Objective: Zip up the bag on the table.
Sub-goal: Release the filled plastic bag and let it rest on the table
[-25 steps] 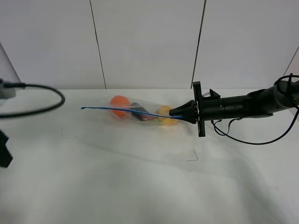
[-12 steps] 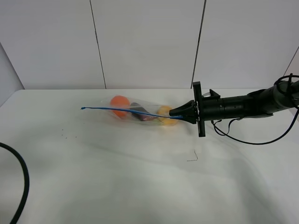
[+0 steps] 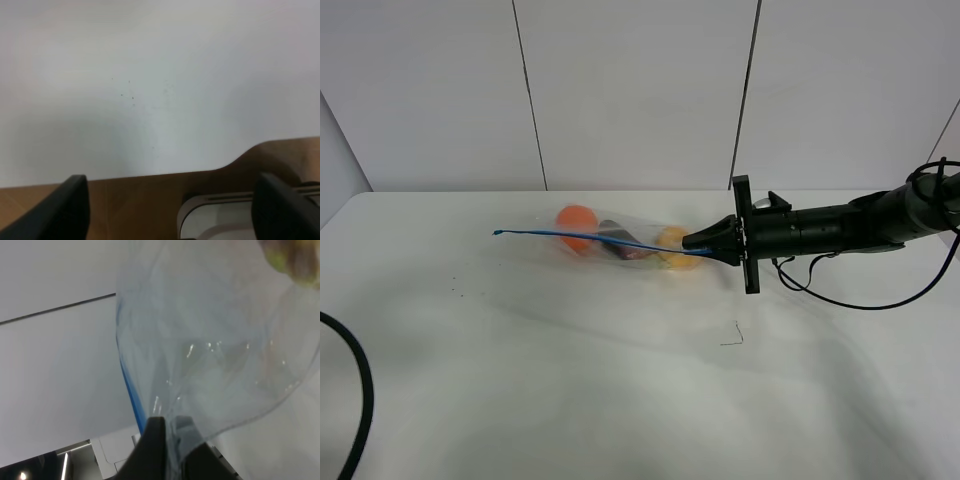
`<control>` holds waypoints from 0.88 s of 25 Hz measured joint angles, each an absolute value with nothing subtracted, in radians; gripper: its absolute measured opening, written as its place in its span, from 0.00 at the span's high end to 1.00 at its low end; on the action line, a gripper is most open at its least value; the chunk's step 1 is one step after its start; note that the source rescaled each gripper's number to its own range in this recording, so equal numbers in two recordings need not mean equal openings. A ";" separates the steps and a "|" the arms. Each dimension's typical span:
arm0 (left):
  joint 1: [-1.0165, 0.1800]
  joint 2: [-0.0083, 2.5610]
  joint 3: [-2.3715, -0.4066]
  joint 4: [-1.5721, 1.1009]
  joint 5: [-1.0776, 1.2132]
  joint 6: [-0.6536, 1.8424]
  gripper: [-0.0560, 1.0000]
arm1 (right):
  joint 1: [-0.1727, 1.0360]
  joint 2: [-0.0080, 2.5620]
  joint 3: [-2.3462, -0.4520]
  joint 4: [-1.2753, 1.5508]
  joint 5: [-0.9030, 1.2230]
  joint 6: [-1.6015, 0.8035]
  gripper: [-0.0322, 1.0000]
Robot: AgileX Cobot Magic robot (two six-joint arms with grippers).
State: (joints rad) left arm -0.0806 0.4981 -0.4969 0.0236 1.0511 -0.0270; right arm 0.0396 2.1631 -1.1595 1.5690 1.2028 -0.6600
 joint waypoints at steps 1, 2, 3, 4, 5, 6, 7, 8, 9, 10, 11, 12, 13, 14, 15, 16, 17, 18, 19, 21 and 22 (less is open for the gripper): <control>-0.066 0.498 -0.497 0.024 1.051 -0.027 0.00 | 0.040 2.163 -1.160 1.569 1.203 -0.660 0.97; -0.043 0.498 -0.497 0.023 1.051 -0.027 0.00 | 0.040 2.163 -1.160 1.569 1.203 -0.660 0.97; -0.018 0.498 -0.497 0.023 1.051 -0.027 0.00 | 0.040 2.163 -1.160 1.569 1.203 -0.660 0.97; 0.000 0.496 -0.497 0.023 1.051 -0.027 0.00 | 0.040 2.163 -1.160 1.569 1.203 -0.660 0.97; 0.014 0.489 -0.497 0.024 1.051 -0.027 0.00 | 0.040 2.163 -1.160 1.569 1.203 -0.660 0.97; 0.021 0.478 -0.497 0.025 1.051 -0.027 0.00 | 0.040 2.163 -1.160 1.569 1.203 -0.660 0.97; 0.024 0.460 -0.497 0.025 1.050 -0.027 0.00 | 0.040 2.163 -1.160 1.569 1.203 -0.660 0.97; 0.025 0.442 -0.497 0.025 1.048 -0.027 0.00 | 0.040 2.163 -1.160 1.569 1.203 -0.660 0.97; 0.026 0.417 -0.497 0.025 1.048 -0.027 0.00 | 0.040 2.163 -1.160 1.569 1.203 -0.660 0.97; 0.026 0.390 -0.497 0.025 1.048 -0.027 0.00 | 0.040 2.163 -1.160 1.569 1.203 -0.660 0.97; 0.026 0.367 -0.497 0.025 1.048 -0.027 0.00 | 0.040 2.163 -1.160 1.569 1.203 -0.660 0.97; 0.026 0.338 -0.497 0.025 1.048 -0.027 0.00 | 0.040 2.163 -1.160 1.569 1.203 -0.660 0.97; 0.026 0.307 -0.496 0.025 1.048 -0.027 0.00 | 0.040 2.163 -1.160 1.569 1.203 -0.660 0.97; 0.026 0.277 -0.495 0.025 1.049 -0.027 0.00 | 0.040 2.163 -1.160 1.569 1.203 -0.660 0.97; 0.026 0.254 -0.495 0.025 1.049 -0.027 0.00 | 0.040 2.163 -1.160 1.569 1.203 -0.661 0.97; 0.026 0.227 -0.495 0.025 1.049 -0.027 0.00 | 0.040 2.163 -1.160 1.569 1.203 -0.661 0.97; 0.026 0.202 -0.494 0.025 1.049 -0.027 0.00 | 0.040 2.163 -1.160 1.569 1.203 -0.661 0.97; 0.026 0.180 -0.494 0.025 1.049 -0.027 0.00 | 0.040 2.163 -1.160 1.569 1.203 -0.661 0.97; 0.026 0.163 -0.494 0.025 1.049 -0.027 0.00 | 0.040 2.163 -1.160 1.569 1.203 -0.663 0.97; 0.026 0.123 -0.494 0.025 1.049 -0.027 0.00 | 0.040 2.163 -1.160 1.569 1.203 -0.663 0.97; 0.026 0.106 -0.494 0.025 1.049 -0.027 0.00 | 0.040 2.163 -1.160 1.569 1.203 -0.663 0.97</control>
